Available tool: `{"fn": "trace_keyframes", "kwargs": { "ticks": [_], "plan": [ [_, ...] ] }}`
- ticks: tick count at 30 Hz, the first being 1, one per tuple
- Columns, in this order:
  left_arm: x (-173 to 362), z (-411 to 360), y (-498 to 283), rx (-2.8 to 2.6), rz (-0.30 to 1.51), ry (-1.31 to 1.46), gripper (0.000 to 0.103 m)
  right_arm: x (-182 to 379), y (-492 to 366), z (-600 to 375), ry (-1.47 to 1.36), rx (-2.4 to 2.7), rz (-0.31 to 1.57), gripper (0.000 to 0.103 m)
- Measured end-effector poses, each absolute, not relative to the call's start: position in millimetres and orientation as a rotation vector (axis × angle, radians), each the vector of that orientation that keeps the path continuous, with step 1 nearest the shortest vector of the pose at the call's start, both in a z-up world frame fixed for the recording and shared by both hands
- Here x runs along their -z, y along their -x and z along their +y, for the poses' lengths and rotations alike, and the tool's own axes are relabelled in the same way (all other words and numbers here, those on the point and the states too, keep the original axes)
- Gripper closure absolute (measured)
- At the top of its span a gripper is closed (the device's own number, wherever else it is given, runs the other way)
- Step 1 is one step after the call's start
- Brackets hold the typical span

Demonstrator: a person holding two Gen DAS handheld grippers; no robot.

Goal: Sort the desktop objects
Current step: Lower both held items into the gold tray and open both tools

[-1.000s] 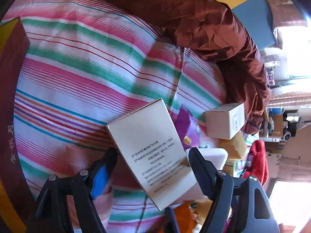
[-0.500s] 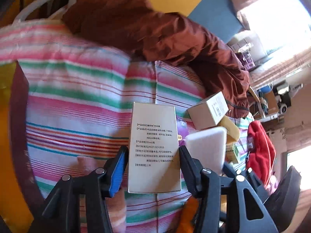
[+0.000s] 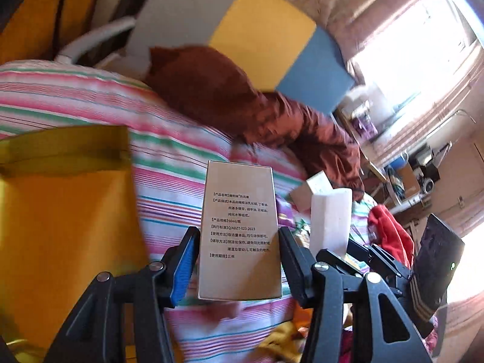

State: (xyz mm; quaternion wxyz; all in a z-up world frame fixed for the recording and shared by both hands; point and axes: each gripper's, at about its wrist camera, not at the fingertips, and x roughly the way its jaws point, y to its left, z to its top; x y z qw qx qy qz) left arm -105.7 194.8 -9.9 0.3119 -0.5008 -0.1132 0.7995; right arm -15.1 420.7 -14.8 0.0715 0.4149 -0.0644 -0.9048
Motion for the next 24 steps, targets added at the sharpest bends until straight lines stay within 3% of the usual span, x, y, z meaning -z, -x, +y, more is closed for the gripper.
{"fn": "trace_keyframes", "kwargs": {
  "ticks": [9,11,15,16,17,18,24],
  "plan": [
    [11.6,79.2,109.6,-2.458,-0.182,1.272,0.051,1.0,53.0,297.9,-1.23,2.527,-0.171,0.048],
    [16.2,56.1,116.5,-2.542,-0.165,1.29,0.042,-0.1,67.4,267.7,-1.231,2.51,-0.172,0.046],
    [20.3,18.0,121.0,-2.67,-0.147,1.307,0.035,1.5,92.6,230.1,-1.21,2.507,-0.225,0.038],
    [20.7,11.6,117.6,-2.683,-0.154,1.297,0.032,2.3,96.3,221.2,-1.204,2.508,-0.236,0.03],
    [20.1,5.7,113.0,-2.699,-0.157,1.282,0.029,2.7,98.5,217.0,-1.201,2.505,-0.25,0.014],
    [20.1,1.8,109.3,-2.709,-0.154,1.271,0.028,3.3,96.7,215.7,-1.194,2.502,-0.268,0.008],
    [23.5,-16.8,84.0,-2.717,-0.222,1.203,0.026,6.7,75.6,205.2,-1.163,2.515,-0.215,0.005]
  ]
}}
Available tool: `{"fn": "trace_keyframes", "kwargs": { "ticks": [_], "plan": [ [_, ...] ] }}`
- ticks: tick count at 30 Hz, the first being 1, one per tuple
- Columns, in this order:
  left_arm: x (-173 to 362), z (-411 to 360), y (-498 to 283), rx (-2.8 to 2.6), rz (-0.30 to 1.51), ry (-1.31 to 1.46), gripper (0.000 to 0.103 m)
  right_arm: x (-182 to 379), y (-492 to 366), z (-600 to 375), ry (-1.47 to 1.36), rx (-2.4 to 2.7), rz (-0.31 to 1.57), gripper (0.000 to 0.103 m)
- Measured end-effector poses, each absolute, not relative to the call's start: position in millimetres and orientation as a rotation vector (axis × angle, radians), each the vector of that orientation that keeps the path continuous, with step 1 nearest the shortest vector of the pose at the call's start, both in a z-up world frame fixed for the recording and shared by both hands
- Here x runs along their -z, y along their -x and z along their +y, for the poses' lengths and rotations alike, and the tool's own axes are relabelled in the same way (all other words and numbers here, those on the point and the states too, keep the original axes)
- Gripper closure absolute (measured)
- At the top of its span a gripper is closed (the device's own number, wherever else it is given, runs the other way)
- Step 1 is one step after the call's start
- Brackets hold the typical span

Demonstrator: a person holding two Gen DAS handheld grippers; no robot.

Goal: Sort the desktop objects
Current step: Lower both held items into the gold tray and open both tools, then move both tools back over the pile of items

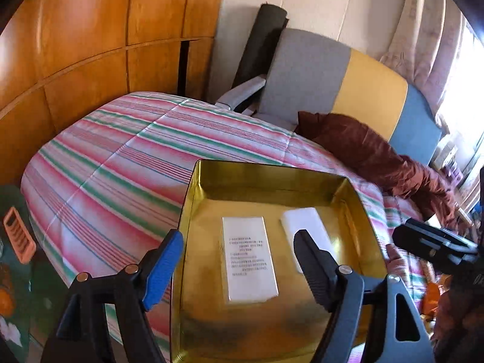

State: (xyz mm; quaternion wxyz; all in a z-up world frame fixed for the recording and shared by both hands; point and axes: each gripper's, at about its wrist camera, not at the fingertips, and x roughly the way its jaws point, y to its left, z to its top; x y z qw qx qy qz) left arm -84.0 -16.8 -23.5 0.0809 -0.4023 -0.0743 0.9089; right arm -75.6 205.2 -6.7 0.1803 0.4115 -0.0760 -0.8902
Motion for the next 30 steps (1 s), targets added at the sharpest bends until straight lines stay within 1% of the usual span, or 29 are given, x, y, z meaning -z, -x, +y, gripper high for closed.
{"fn": "trace_keyframes", "kwargs": {
  "ticks": [1,2,8,10,13,18,23,27,30],
  "plan": [
    [24.8,-18.6,78.4,-2.711,-0.254,1.197,0.025,5.1,68.5,204.8,-1.144,2.531,-0.185,0.004],
    [22.7,-21.2,73.1,-2.715,-0.264,1.196,0.024,3.3,60.0,203.3,-1.118,2.554,-0.151,0.0],
    [20.0,-14.3,44.8,-2.759,-0.261,1.146,0.022,-3.9,15.4,198.8,-0.987,2.673,0.006,0.0],
    [17.9,-10.4,37.6,-2.754,-0.251,1.132,0.022,-1.8,4.4,201.5,-0.984,2.701,0.022,0.0],
    [16.1,-0.6,27.9,-2.764,-0.176,1.122,0.023,5.6,-7.8,209.4,-1.02,2.687,-0.018,0.0],
    [14.3,17.6,15.7,-2.717,-0.102,1.091,0.023,13.5,-30.7,230.4,-1.03,2.725,-0.099,0.0],
    [17.5,34.1,7.6,-2.678,-0.049,1.076,0.022,16.9,-55.3,248.0,-1.039,2.766,-0.122,0.0],
    [20.0,47.9,-0.9,-2.605,-0.012,1.059,0.021,23.0,-74.8,267.6,-1.067,2.751,-0.215,0.0],
    [21.0,59.7,-7.7,-2.529,0.003,1.046,0.021,25.9,-93.6,285.6,-1.069,2.798,-0.238,0.0]
  ]
}}
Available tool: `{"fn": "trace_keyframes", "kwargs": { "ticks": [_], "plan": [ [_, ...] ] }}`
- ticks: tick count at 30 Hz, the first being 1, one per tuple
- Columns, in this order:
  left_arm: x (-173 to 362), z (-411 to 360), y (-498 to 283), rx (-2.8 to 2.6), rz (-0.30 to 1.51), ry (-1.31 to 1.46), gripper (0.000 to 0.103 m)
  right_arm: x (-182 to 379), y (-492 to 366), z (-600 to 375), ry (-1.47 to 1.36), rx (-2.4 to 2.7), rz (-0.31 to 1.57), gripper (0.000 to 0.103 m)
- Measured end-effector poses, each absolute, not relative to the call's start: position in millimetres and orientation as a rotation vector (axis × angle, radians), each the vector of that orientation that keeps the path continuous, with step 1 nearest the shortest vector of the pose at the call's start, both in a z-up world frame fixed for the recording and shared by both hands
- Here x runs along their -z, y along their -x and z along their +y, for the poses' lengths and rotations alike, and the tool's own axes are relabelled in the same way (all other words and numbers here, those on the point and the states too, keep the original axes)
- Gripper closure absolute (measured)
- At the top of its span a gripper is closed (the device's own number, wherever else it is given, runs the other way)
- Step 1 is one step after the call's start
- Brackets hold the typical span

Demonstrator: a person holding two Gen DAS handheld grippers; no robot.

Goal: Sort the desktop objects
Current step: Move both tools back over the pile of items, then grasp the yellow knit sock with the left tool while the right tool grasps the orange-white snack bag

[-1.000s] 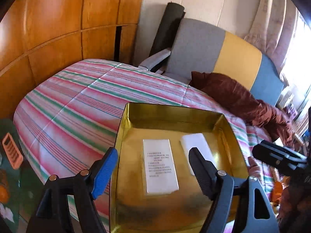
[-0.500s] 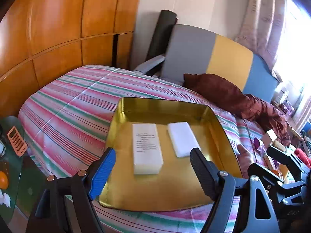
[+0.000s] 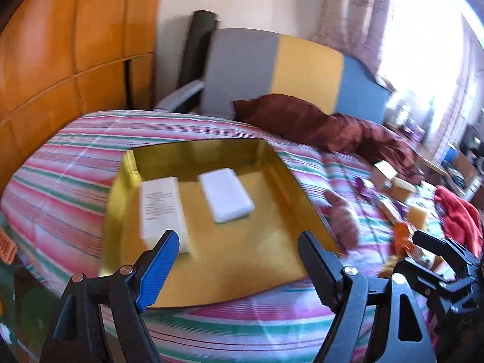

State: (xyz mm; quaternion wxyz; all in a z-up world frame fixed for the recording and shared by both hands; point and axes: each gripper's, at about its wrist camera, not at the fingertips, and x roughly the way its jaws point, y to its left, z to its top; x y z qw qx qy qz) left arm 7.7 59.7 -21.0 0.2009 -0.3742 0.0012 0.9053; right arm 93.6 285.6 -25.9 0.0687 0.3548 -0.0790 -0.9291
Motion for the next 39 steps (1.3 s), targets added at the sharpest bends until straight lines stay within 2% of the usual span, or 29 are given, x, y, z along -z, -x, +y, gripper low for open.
{"fn": "trace_keyframes", "kwargs": {
  "ticks": [15,20,27,33,39],
  "plan": [
    [27.4,135.1,-30.3,-2.177,0.14,1.016,0.021,43.1,-163.8,391.3,-1.33,2.952,-0.456,0.001],
    [25.6,175.9,-32.4,-2.012,0.177,0.973,0.021,37.8,-168.6,411.3,-1.347,2.977,-0.538,0.011],
    [45.5,241.4,-45.4,-1.831,0.299,0.98,0.021,27.9,-141.9,429.1,-1.346,2.902,-0.672,0.011],
    [65.5,270.0,-65.3,-1.731,0.397,0.98,0.021,45.1,-103.2,442.5,-1.483,2.805,-0.744,0.011],
    [80.4,283.6,-64.2,-1.692,0.397,1.007,0.021,65.7,-72.3,454.8,-1.663,2.718,-0.827,0.007]
  ]
}}
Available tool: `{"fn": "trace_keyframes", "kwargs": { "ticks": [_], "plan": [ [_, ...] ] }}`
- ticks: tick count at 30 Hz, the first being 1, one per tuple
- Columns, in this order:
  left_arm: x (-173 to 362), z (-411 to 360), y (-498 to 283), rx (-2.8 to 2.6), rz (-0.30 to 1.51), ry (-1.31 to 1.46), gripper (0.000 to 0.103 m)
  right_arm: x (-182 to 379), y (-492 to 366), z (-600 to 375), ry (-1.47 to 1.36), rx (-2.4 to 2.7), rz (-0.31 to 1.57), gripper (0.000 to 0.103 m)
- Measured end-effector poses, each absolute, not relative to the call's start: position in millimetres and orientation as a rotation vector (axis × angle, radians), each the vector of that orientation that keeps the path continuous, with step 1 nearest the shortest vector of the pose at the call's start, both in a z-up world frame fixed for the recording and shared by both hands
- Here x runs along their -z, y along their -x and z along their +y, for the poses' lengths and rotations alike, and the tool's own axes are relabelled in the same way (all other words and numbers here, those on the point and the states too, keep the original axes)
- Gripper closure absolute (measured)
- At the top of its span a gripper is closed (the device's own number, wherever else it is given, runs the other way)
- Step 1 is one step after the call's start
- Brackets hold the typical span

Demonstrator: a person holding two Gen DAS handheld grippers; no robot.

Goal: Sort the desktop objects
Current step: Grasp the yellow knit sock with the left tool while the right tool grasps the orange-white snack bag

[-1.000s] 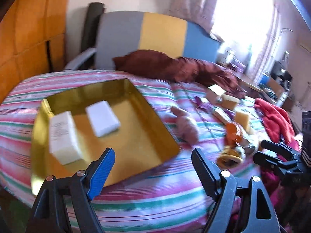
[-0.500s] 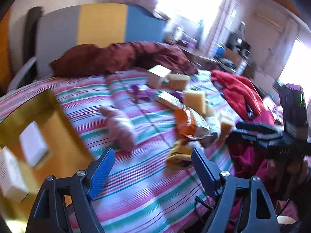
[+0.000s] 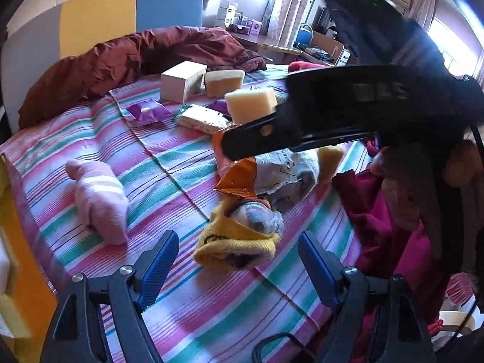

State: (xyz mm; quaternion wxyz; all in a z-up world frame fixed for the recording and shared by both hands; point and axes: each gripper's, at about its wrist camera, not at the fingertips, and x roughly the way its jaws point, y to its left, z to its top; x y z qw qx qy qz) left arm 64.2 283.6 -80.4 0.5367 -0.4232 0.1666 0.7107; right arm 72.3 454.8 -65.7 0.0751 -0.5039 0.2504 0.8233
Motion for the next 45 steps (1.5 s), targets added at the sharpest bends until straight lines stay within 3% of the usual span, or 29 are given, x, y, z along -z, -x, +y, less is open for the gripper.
{"fn": "trace_keyframes", "kwargs": {
  "ticks": [16,20,31,34,36,37,38,41,45],
  "plan": [
    [114.9,297.4,-53.6,-1.676,0.355,1.049,0.022,98.9,-33.2,455.8,1.662,-2.323,0.668,0.007],
    [117.5,296.0,-53.7,-1.675,0.352,1.05,0.018,98.3,-34.7,461.1,1.625,-2.327,0.672,0.021],
    [114.9,297.5,-60.1,-1.696,0.415,1.088,0.015,99.9,-32.8,456.8,1.614,-2.393,0.613,0.022],
    [112.9,295.6,-61.8,-1.716,0.433,1.089,0.019,99.0,-34.7,454.0,1.602,-2.417,0.578,0.023],
    [110.5,291.6,-64.1,-1.729,0.43,1.073,0.031,98.0,-36.7,451.8,1.589,-2.434,0.562,0.026],
    [108.2,288.5,-66.3,-1.717,0.412,1.061,0.045,96.6,-37.9,450.8,1.577,-2.45,0.558,0.029],
    [106.9,292.8,-69.7,-1.714,0.411,1.056,0.053,95.9,-38.6,450.2,1.57,-2.455,0.555,0.031],
    [102.8,288.8,-81.5,-1.733,0.449,1.005,0.062,93.4,-41.5,448.8,1.553,-2.473,0.548,0.034],
    [96.2,274.2,-86.6,-1.74,0.42,0.987,0.065,86.5,-49.8,449.9,1.513,-2.519,0.603,0.037]
  ]
}}
